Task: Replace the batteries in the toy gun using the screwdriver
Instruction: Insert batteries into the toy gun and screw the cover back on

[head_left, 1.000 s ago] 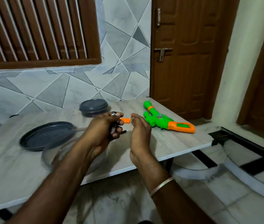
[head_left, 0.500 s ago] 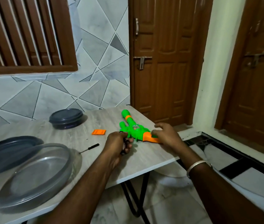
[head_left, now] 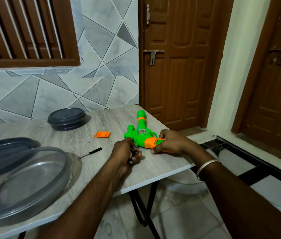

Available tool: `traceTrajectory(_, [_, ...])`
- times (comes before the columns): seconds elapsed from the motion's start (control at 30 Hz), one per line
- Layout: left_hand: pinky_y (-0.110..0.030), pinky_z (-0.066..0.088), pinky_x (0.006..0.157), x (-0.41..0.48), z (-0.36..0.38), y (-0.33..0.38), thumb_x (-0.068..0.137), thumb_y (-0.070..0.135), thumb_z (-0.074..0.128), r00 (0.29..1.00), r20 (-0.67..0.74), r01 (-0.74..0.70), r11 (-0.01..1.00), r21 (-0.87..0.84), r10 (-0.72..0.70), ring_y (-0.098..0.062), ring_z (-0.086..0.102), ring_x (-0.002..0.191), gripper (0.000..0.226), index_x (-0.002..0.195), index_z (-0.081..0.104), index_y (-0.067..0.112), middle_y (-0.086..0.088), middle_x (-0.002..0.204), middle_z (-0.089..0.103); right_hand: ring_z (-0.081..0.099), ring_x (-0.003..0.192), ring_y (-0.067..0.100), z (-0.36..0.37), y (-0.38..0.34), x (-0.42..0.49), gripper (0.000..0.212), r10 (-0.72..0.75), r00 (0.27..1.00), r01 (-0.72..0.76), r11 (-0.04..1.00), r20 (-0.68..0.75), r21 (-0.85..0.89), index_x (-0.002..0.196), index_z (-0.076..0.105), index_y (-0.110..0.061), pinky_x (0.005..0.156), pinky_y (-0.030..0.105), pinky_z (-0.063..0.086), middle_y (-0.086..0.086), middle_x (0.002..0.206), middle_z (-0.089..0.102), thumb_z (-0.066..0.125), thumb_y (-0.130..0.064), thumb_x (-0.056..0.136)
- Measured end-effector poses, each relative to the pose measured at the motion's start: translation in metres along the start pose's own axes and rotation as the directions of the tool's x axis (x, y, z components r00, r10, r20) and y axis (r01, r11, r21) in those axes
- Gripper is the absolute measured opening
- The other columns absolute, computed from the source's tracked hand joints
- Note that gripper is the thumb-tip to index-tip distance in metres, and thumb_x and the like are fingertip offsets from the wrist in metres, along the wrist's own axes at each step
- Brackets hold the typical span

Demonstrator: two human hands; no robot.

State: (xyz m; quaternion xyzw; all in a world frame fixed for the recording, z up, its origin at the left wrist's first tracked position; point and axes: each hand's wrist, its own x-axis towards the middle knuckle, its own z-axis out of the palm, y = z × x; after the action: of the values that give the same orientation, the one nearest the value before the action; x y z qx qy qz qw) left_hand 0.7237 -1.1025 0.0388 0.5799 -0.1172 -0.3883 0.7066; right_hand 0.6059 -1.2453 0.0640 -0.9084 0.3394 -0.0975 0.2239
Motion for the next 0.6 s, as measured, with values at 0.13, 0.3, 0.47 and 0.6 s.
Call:
traceTrajectory(0.13, [-0.010, 0.019, 0.036, -0.001, -0.005, 0.000, 0.095, 0.009, 0.043, 1.000, -0.027, -0.011, 0.999, 0.045, 0.012, -0.014, 0.030, 0.043, 0.024, 0.071, 0.043, 0.006, -0.006, 0.044, 0.039, 0.057, 0.078, 0.016, 0.003, -0.017, -0.004, 0.053, -0.037, 0.999, 0.034, 0.995, 0.039, 0.090, 0.091, 0.054, -0.019, 0.049, 0.032, 0.050, 0.005, 0.096, 0.059, 0.088, -0.043, 0.058])
traceTrajectory(0.3, [-0.010, 0.022, 0.037, -0.008, -0.010, 0.000, 0.096, 0.038, 0.066, 0.998, 0.004, -0.062, 0.995, 0.080, 0.062, -0.010, 0.031, 0.033, 0.037, 0.090, 0.052, 0.004, -0.003, 0.050, 0.034, 0.056, 0.079, 0.015, 0.011, -0.025, -0.015, 0.051, -0.044, 0.996, 0.053, 0.992, -0.079, 0.113, 0.086, 0.052, -0.023, 0.059, 0.031, 0.041, -0.004, 0.089, 0.061, 0.087, -0.044, 0.055])
traceTrajectory(0.47, [-0.013, 0.021, 0.037, -0.023, -0.017, 0.010, 0.088, 0.048, 0.072, 0.994, -0.014, -0.111, 0.993, 0.039, 0.111, -0.010, 0.031, 0.035, 0.061, 0.111, 0.065, -0.008, 0.001, 0.052, 0.033, 0.054, 0.069, 0.014, 0.022, -0.050, -0.040, 0.047, -0.037, 0.960, 0.093, 0.977, -0.278, 0.190, 0.078, 0.044, -0.026, 0.055, 0.030, 0.038, -0.010, 0.073, 0.059, 0.084, -0.041, 0.059])
traceTrajectory(0.6, [-0.013, 0.020, 0.036, -0.041, -0.021, 0.030, 0.091, 0.037, 0.071, 0.976, 0.009, -0.215, 0.975, -0.046, 0.216, -0.008, 0.027, 0.033, 0.035, 0.101, 0.060, 0.005, 0.005, 0.046, 0.030, 0.062, 0.075, 0.019, 0.024, -0.075, -0.056, 0.047, -0.115, 0.906, 0.204, 0.962, -0.408, 0.182, 0.085, 0.048, -0.027, 0.061, 0.035, 0.048, -0.005, 0.080, 0.065, 0.080, -0.047, 0.058])
